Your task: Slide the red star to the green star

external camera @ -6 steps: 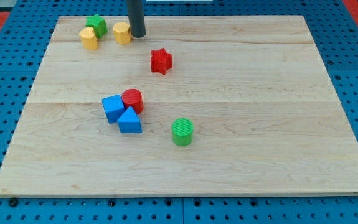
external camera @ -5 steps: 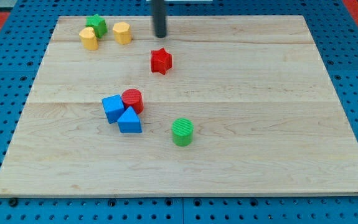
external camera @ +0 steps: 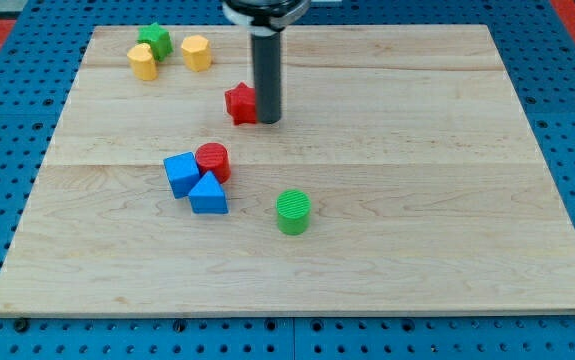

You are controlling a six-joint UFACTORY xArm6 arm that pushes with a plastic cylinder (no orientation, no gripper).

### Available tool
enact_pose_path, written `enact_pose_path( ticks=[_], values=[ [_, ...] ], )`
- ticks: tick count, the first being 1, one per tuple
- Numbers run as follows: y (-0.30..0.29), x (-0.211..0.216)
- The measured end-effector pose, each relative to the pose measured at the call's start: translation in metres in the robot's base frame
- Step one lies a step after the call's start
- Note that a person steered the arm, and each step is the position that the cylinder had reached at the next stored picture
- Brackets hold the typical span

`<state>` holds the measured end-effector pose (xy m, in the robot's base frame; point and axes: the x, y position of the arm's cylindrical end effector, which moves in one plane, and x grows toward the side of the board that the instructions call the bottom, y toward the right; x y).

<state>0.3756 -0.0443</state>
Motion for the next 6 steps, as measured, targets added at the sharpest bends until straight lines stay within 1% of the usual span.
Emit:
enact_pose_path(
  ticks=[1,2,3,4,5,6],
  values=[
    [-0.062,-0.02],
    [-0.022,-0.017],
    [0.0,-0.026],
    [-0.016,-0.028],
    [-0.04,-0.053],
    [-0.043,-0.06]
  ],
)
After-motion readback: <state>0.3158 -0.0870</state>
